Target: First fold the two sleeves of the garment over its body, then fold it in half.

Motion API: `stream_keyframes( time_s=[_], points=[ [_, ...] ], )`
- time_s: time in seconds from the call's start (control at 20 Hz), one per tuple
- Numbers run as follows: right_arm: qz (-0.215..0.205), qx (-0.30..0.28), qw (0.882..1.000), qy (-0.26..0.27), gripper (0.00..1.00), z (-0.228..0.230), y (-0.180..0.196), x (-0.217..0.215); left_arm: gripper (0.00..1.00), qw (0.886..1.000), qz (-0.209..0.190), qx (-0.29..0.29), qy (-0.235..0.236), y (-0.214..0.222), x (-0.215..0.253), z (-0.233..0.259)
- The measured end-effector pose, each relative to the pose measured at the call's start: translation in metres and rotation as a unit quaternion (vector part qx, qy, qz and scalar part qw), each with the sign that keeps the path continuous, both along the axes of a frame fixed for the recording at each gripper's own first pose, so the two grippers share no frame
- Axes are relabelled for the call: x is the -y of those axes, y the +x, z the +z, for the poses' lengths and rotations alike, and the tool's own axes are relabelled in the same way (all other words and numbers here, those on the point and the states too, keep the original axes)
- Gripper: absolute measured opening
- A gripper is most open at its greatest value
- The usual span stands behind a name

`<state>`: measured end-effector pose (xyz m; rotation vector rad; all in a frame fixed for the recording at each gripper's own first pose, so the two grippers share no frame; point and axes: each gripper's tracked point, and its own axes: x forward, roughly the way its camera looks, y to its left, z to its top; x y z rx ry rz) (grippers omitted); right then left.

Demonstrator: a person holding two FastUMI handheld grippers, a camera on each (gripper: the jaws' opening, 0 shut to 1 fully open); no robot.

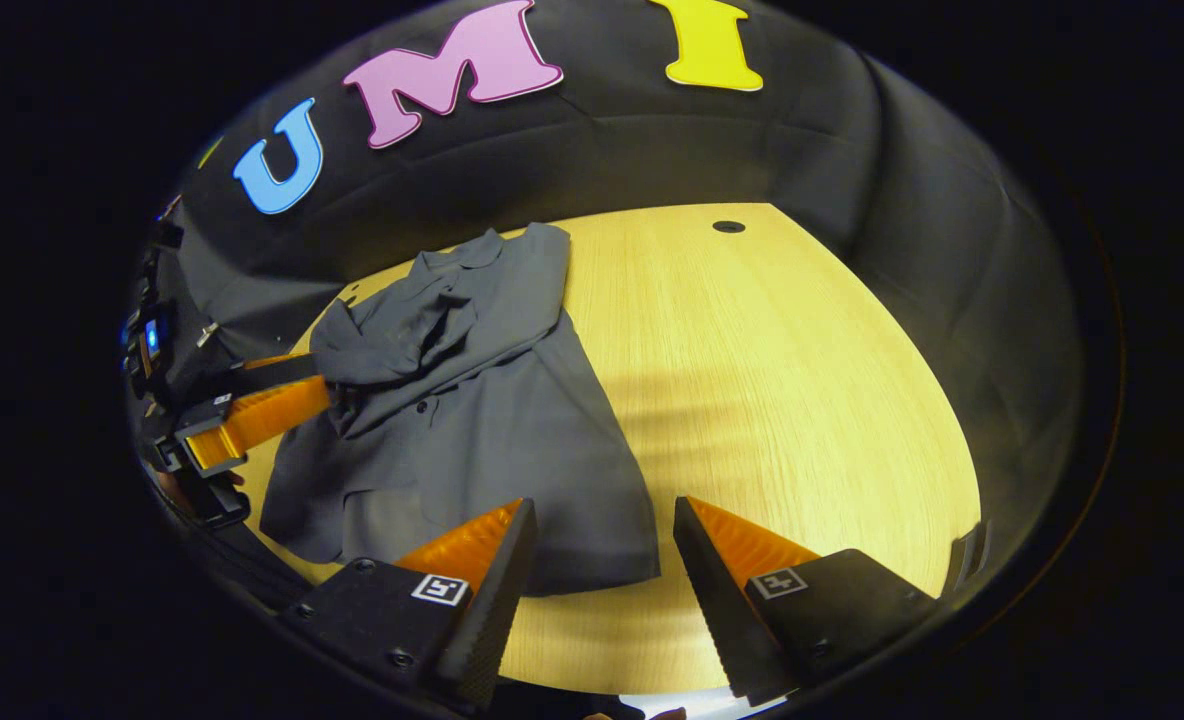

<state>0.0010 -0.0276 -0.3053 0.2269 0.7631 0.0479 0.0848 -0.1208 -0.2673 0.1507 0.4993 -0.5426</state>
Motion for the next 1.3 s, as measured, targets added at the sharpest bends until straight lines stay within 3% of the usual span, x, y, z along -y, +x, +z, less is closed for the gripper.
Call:
stream_keyframes(
  time_s=[0.3, 0.65, 1.1, 1.3],
  points=[
    [0.013, -0.017, 1.0, -0.019, 0.87, -0.01, -0.004, 0.0, 0.93, 0.995, 0.09, -0.031, 0.008, -0.045, -0.1, -0.008],
    [0.02, -0.036, 0.999, -0.03, 0.87, -0.022, -0.001, -0.005, 0.93, 0.979, 0.179, -0.095, 0.026, -0.112, -0.185, -0.049],
    [0.038, -0.068, 0.995, -0.061, 0.87, -0.044, -0.002, -0.008, 0.92, 0.948, 0.261, -0.179, 0.035, -0.133, -0.222, -0.106],
    [0.048, -0.071, 0.993, -0.075, 0.87, -0.052, 0.004, -0.012, 0.92, 0.945, 0.26, -0.193, 0.048, -0.127, -0.217, -0.121]
  ],
)
